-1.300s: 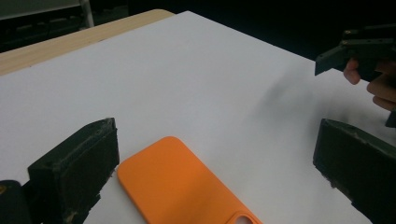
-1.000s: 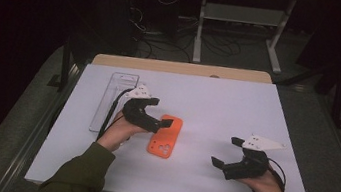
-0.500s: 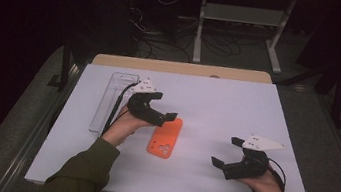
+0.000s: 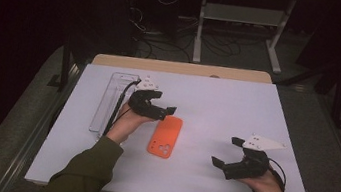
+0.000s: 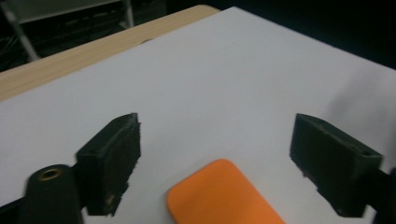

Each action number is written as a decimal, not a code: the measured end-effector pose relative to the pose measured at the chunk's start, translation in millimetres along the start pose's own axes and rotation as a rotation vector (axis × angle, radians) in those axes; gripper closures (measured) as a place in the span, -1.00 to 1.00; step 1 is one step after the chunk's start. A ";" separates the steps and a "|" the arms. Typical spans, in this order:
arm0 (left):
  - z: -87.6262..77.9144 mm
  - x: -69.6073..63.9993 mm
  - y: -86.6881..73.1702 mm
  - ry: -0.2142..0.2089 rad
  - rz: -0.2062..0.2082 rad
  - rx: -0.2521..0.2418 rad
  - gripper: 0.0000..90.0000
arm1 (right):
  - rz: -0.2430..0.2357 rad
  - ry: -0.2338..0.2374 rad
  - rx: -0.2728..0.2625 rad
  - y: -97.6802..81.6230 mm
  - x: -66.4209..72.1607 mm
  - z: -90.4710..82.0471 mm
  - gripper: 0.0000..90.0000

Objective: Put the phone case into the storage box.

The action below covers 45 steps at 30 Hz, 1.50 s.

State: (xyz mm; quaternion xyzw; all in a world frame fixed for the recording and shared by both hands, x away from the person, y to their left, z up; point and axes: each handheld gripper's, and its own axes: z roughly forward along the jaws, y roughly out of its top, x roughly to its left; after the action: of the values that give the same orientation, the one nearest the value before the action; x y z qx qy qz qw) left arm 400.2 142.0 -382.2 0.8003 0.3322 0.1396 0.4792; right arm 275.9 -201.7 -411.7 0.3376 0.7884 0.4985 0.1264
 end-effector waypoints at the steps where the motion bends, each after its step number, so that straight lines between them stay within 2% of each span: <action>1: 1.7 0.5 -1.2 0.020 -0.007 0.004 -0.47 | -0.002 0.000 -0.001 0.0 0.1 0.1 -1.00; 4: 3.5 1.0 -1.5 0.041 -0.001 0.014 -0.26 | -0.001 0.000 -0.001 0.0 0.0 0.0 -1.00; 9: 9.6 -2.0 -3.9 0.070 -0.026 0.038 0.02 | 0.002 0.002 0.000 0.1 -0.3 -0.3 -1.00; 10: 12.4 -2.9 -6.1 0.098 -0.030 0.049 0.08 | 0.003 0.001 0.000 0.1 -0.3 -0.4 -1.00; 11: 12.4 -2.9 -6.1 0.098 -0.030 0.049 0.14 | 0.003 0.001 0.000 0.1 -0.3 -0.4 -1.00; 12: 16.3 -3.9 -9.2 0.120 -0.034 0.058 0.20 | 0.002 0.002 -0.001 0.1 -0.4 -0.5 -1.00; 17: 25.5 -7.5 -17.4 0.166 -0.038 0.109 0.35 | 0.000 0.002 -0.001 0.1 -0.4 -0.4 -1.00; 18: 28.3 -9.6 -19.4 0.178 -0.063 0.104 0.39 | 0.000 0.002 -0.001 0.2 -0.5 -0.4 -1.00; 21: 30.7 -9.3 -22.0 0.221 -0.047 0.134 0.57 | 0.001 0.003 -0.002 0.2 -0.4 -0.4 -1.00; 24: 32.9 -10.0 -23.2 0.242 -0.054 0.145 0.71 | 0.000 0.004 -0.002 0.3 -0.2 0.0 -1.00; 25: 34.5 -11.1 -24.5 0.268 -0.061 0.168 0.73 | -0.001 0.004 -0.002 0.3 -0.1 0.1 -1.00; 29: 36.4 -10.9 -27.1 0.297 -0.067 0.183 0.88 | -0.001 0.004 -0.005 0.6 -0.1 -0.2 -1.00; 31: 38.3 -10.8 -30.1 0.306 -0.084 0.178 0.97 | -0.001 0.004 -0.003 0.5 -0.2 0.0 -1.00; 36: 42.0 -10.6 -35.7 0.327 -0.095 0.194 1.00 | -0.003 0.004 -0.004 0.6 -0.1 0.3 -1.00; 38: 44.0 -11.5 -37.0 0.350 -0.099 0.194 0.99 | -0.002 0.004 -0.004 0.7 -0.1 0.2 -1.00; 41: 44.9 -11.0 -37.5 0.367 -0.092 0.199 0.99 | -0.003 0.004 -0.003 0.7 -0.1 0.4 -1.00; 45: 46.5 -8.8 -39.6 0.375 -0.100 0.212 0.99 | -0.005 0.004 -0.003 0.6 0.0 0.3 -1.00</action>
State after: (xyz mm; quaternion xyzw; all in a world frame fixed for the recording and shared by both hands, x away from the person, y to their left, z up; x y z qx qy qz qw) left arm 403.1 117.4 -438.7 0.7889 0.4675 0.2261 0.3285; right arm 276.3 -201.3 -411.3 0.3344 0.7887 0.5001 0.1265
